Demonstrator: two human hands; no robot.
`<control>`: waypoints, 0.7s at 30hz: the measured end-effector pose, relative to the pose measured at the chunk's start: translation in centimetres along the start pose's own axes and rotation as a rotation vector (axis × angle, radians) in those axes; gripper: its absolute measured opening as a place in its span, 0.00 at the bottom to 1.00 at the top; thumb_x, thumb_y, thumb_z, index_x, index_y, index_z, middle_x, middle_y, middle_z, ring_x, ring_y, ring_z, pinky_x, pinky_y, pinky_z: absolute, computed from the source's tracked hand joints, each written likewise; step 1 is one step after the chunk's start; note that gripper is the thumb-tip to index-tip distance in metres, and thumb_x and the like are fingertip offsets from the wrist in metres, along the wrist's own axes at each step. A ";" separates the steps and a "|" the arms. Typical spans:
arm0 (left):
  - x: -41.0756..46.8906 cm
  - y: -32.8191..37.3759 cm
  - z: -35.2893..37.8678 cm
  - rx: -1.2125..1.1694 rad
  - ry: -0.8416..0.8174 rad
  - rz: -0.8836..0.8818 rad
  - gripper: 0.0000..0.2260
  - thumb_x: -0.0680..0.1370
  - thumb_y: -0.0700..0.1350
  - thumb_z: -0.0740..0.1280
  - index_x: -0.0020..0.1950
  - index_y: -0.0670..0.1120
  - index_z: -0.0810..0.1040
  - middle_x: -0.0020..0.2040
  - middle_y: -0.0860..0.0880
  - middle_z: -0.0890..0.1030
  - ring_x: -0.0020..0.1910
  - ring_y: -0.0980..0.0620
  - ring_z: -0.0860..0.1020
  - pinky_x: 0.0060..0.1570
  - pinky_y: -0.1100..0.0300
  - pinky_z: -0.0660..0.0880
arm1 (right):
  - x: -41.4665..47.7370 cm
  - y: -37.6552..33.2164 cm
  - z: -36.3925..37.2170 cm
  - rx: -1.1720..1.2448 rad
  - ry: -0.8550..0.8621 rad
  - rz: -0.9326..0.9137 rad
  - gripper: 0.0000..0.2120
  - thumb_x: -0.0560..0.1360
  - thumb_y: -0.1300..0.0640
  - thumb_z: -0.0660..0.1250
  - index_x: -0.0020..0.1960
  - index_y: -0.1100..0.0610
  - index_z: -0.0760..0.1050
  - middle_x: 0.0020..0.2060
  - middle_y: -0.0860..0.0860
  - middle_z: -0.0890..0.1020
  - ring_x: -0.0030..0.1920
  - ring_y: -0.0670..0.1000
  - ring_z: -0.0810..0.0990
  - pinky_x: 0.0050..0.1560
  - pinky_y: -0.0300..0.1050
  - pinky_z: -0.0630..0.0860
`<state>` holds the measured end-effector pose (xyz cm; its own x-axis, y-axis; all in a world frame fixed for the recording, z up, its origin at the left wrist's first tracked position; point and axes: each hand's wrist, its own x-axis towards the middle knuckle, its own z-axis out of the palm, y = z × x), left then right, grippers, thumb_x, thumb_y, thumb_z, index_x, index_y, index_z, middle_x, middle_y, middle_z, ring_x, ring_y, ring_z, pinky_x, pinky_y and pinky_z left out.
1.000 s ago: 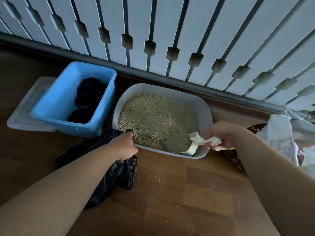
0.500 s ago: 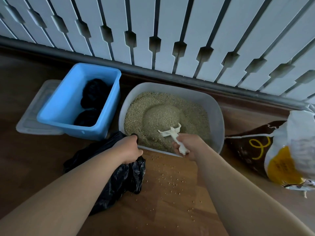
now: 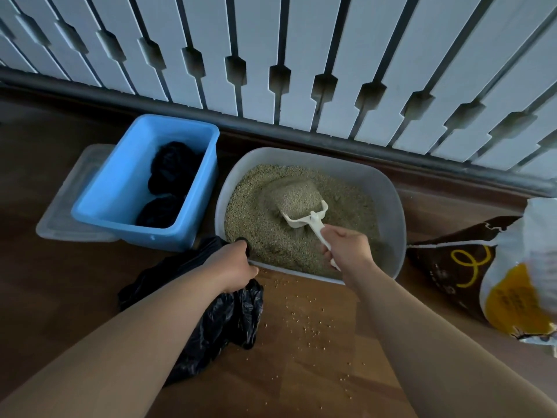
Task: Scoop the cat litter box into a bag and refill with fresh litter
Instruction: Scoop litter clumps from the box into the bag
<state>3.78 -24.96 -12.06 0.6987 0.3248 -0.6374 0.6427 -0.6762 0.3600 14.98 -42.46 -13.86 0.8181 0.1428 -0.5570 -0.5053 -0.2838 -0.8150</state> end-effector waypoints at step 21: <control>-0.8 0.3 0.8 -0.039 0.068 -0.012 0.19 0.80 0.49 0.63 0.66 0.41 0.66 0.45 0.49 0.73 0.41 0.50 0.75 0.36 0.58 0.71 | -2.7 0.4 -3.7 0.006 0.023 0.013 0.06 0.78 0.59 0.67 0.45 0.49 0.79 0.26 0.53 0.76 0.22 0.46 0.69 0.24 0.38 0.65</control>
<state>3.10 -25.97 -12.02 0.7099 0.3776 -0.5946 0.6619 -0.6462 0.3798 13.59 -46.51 -12.06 0.8175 0.1176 -0.5638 -0.5174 -0.2801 -0.8086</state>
